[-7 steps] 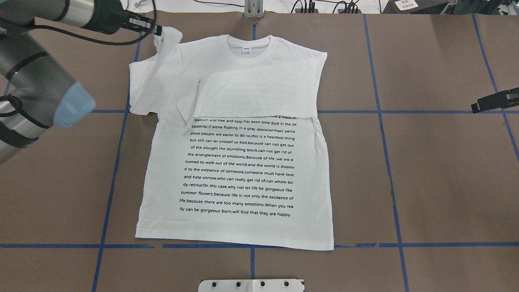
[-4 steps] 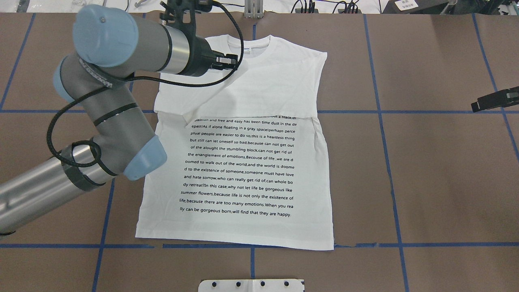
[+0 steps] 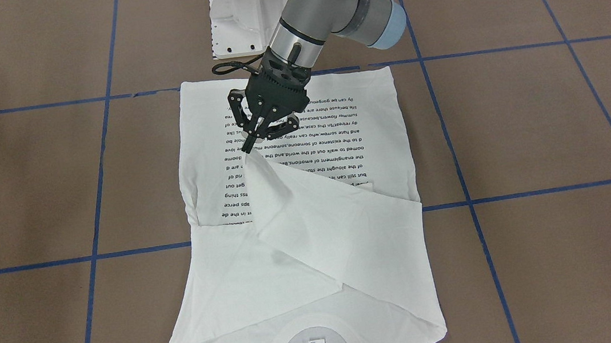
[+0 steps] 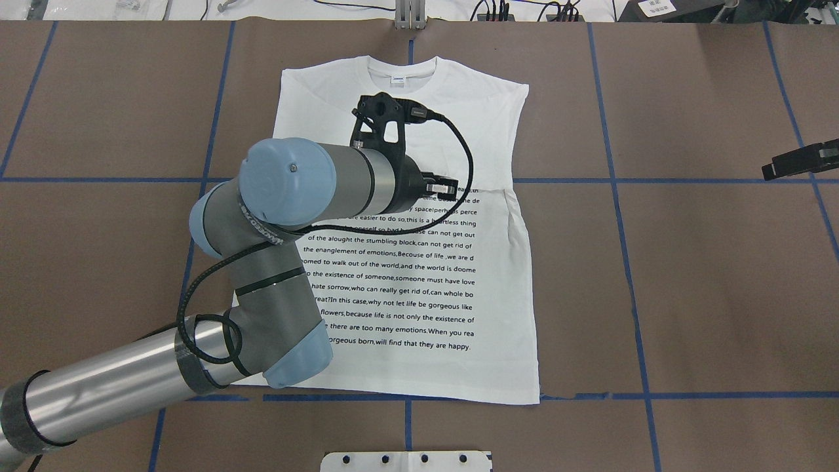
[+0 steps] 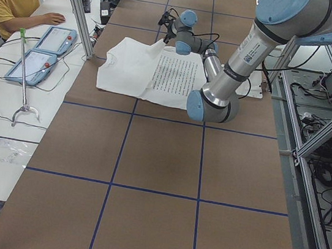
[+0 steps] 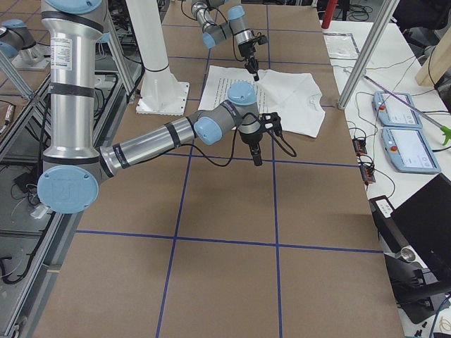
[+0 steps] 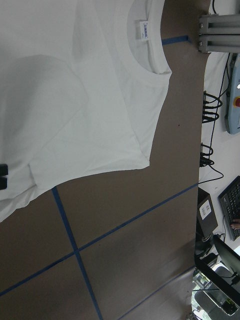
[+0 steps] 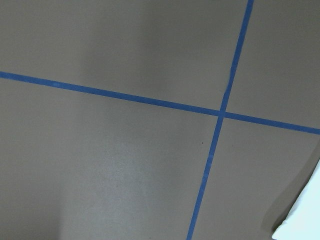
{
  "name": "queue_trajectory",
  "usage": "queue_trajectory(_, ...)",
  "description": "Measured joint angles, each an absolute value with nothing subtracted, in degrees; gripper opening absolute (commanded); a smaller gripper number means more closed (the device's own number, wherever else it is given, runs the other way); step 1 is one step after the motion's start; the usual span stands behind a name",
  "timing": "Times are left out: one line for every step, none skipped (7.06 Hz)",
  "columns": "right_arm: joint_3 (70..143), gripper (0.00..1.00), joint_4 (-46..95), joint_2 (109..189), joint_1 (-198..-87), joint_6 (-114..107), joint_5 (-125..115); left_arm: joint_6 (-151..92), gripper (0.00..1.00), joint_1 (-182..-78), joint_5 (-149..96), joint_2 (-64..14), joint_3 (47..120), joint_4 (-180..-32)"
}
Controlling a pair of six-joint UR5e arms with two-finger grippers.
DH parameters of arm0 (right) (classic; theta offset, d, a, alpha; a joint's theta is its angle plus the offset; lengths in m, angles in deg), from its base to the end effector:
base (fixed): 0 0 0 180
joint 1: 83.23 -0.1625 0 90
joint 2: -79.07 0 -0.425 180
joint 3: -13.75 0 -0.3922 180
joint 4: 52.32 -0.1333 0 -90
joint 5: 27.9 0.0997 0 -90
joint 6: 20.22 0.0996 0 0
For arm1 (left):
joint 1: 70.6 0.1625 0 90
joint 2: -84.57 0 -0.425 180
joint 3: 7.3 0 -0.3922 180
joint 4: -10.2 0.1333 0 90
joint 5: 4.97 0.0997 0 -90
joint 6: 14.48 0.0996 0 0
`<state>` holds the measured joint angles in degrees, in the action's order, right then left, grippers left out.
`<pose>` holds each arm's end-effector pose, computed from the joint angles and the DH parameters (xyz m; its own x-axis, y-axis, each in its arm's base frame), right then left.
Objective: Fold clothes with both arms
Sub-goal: 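Fold the sleeve across the shirt body toward the opposite side, then release the sleeve and raise the left gripper away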
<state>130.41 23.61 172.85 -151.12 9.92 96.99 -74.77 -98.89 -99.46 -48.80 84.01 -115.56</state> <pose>-0.1032 -0.4569 0.4394 0.6963 -0.1707 0.6971 -0.0565 0.9553 0.2903 0.5439 -0.4353 0.1138 0.3275 0.3848 -0.8629 0.2788 0.8332 0.4774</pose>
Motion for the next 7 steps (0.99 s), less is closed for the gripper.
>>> queue_trajectory(130.4, 1.00, 23.6, 172.8, -151.1, 10.0, 97.0, -74.9, 1.00, -97.1, -99.0, -48.8, 83.2, -116.5)
queue_trajectory(130.4, 1.00, 23.6, 172.7, -151.1, 10.1, 97.0, -74.9, 1.00, -95.7, -98.9, -48.6, 83.0, -118.2)
queue_trajectory(130.4, 1.00, 23.7, 171.9, -151.0, 11.0, 97.0, -74.6, 1.00, -95.1, -99.3, -48.4, 83.8, -118.2)
queue_trajectory(130.2, 1.00, 23.8, 169.8, -150.7, 13.7, 97.0, -73.3, 1.00, -95.5, -100.5, -47.9, 85.9, -115.6)
queue_trajectory(129.9, 1.00, 24.1, 166.8, -149.2, 17.7, 96.3, -70.1, 1.00, -97.2, -102.7, -46.4, 89.7, -111.1)
queue_trajectory(129.5, 1.00, 24.4, 163.5, -145.4, 23.1, 93.6, -65.5, 1.00, -100.2, -105.4, -43.7, 94.4, -106.4)
queue_trajectory(129.3, 1.00, 25.6, 159.9, -140.6, 28.8, 89.8, -59.9, 1.00, -104.2, -108.8, -40.9, 98.1, -102.5)
